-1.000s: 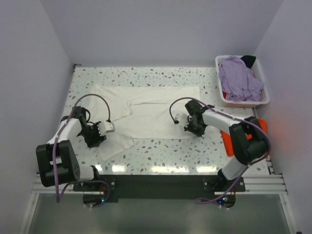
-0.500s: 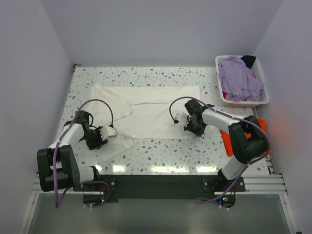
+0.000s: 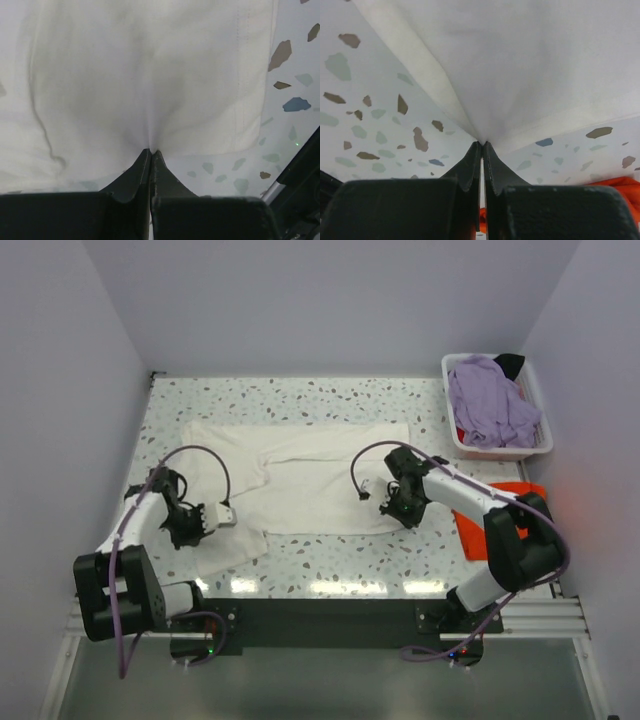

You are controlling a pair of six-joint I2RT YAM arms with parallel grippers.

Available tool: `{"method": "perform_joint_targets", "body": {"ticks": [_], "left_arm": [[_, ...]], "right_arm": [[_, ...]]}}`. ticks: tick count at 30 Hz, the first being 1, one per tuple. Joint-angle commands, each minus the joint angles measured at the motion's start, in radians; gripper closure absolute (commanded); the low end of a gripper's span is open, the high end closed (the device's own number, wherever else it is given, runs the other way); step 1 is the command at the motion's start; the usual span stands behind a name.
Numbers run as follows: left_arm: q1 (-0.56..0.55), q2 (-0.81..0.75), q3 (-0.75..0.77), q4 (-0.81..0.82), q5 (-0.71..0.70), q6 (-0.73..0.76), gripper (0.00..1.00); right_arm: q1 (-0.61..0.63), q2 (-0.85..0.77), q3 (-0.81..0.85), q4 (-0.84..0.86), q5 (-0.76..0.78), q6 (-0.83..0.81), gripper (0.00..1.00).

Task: Fold and stack the t-shirts
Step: Fold the tshirt

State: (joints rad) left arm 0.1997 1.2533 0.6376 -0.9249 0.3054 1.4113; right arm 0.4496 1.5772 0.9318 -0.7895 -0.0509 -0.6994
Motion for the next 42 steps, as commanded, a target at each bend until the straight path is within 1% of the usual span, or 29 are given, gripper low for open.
{"method": "perform_joint_targets", "body": {"ticks": [1,5,8,13,15,20,25,30,34,42], "left_arm": [[0.032,-0.008,0.147,-0.149,0.032,0.031,1.00],[0.046,0.034,0.270,-0.207,0.067,0.020,1.00],[0.046,0.055,0.322,-0.229,0.090,0.012,1.00],[0.047,0.101,0.427,-0.218,0.122,-0.034,1.00],[0.046,0.133,0.459,-0.210,0.136,-0.064,1.00],[0.046,0.224,0.595,-0.177,0.169,-0.147,1.00],[0.038,0.314,0.718,-0.157,0.170,-0.202,1.00],[0.021,0.386,0.790,-0.140,0.156,-0.238,1.00],[0.009,0.446,0.846,-0.127,0.147,-0.262,1.00],[-0.019,0.540,0.955,-0.112,0.121,-0.301,1.00]], "right_arm": [[-0.006,-0.085,0.008,-0.076,-0.053,-0.028,1.00],[-0.048,-0.074,0.080,-0.126,-0.063,-0.057,1.00],[-0.063,-0.057,0.122,-0.143,-0.069,-0.083,1.00],[-0.072,-0.023,0.188,-0.185,-0.079,-0.106,1.00],[-0.078,0.003,0.220,-0.192,-0.079,-0.112,1.00],[-0.101,0.064,0.294,-0.200,-0.079,-0.140,1.00],[-0.126,0.151,0.387,-0.223,-0.090,-0.164,1.00],[-0.155,0.228,0.469,-0.251,-0.096,-0.183,1.00],[-0.166,0.300,0.568,-0.278,-0.102,-0.187,1.00],[-0.180,0.398,0.673,-0.313,-0.109,-0.207,1.00]]}}
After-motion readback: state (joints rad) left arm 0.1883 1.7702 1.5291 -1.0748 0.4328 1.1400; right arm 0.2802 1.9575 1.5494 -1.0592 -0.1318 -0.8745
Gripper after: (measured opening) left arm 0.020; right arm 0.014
